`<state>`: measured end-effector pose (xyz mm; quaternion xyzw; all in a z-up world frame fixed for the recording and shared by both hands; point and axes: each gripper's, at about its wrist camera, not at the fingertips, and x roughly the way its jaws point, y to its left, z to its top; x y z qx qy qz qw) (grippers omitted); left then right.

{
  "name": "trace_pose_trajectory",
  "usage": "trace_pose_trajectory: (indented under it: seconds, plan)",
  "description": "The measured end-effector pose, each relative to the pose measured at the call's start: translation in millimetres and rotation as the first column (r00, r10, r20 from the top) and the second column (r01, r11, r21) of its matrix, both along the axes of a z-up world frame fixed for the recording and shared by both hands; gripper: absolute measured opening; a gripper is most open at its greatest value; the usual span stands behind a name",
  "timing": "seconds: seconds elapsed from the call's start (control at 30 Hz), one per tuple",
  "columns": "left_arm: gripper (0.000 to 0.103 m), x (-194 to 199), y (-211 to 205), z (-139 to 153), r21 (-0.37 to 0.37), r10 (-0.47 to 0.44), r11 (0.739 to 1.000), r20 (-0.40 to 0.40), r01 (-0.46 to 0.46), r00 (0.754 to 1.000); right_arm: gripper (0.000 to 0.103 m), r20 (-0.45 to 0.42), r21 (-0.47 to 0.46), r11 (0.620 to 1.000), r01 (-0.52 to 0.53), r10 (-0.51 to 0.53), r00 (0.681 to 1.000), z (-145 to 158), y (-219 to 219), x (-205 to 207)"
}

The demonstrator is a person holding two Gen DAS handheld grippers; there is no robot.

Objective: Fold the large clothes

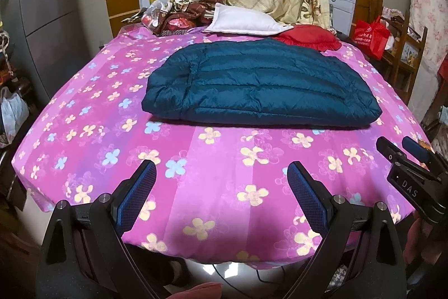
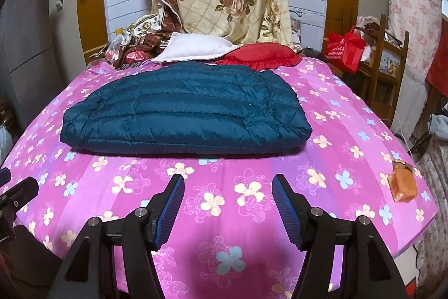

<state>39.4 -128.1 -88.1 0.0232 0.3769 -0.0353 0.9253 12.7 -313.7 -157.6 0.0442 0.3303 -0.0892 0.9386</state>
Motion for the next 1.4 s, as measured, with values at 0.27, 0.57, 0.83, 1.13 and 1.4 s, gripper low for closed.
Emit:
trace_pose_trajectory:
  seconds: [0.27,0.57,0.83,1.13,1.4]
  plan:
    - [0.095,1.8,1.7,-2.5,-0.01,-0.003,1.0,-0.009,0.003,1.0,0.063,-0.001,-0.003,1.0,-0.006,0.006,1.0,0.3,0.9,0.3]
    - [0.095,3.3,3.5,-6.1,-0.018,-0.003,1.0,-0.024,0.003,1.0,0.063,-0.002,-0.003,1.0,-0.006,0.006,1.0,0.1,2.2,0.9]
    - [0.095,3.2,4.7,-7.5,-0.023,-0.004,1.0,-0.033,0.003,0.999,0.064,-0.007,-0.004,1.0,-0.01,0.01,1.0,-1.1,3.5,1.9]
    - [0.095,4.5,6.4,-9.1,-0.028,-0.006,1.0,-0.038,0.005,0.999,0.064,-0.008,-0.006,1.0,-0.018,0.018,1.0,-3.1,5.3,2.5]
    - [0.095,5.2,7.4,-11.3,-0.046,-0.015,0.999,-0.051,0.013,0.999,0.064,-0.001,-0.008,1.0,-0.019,0.019,1.0,-2.6,6.0,1.9]
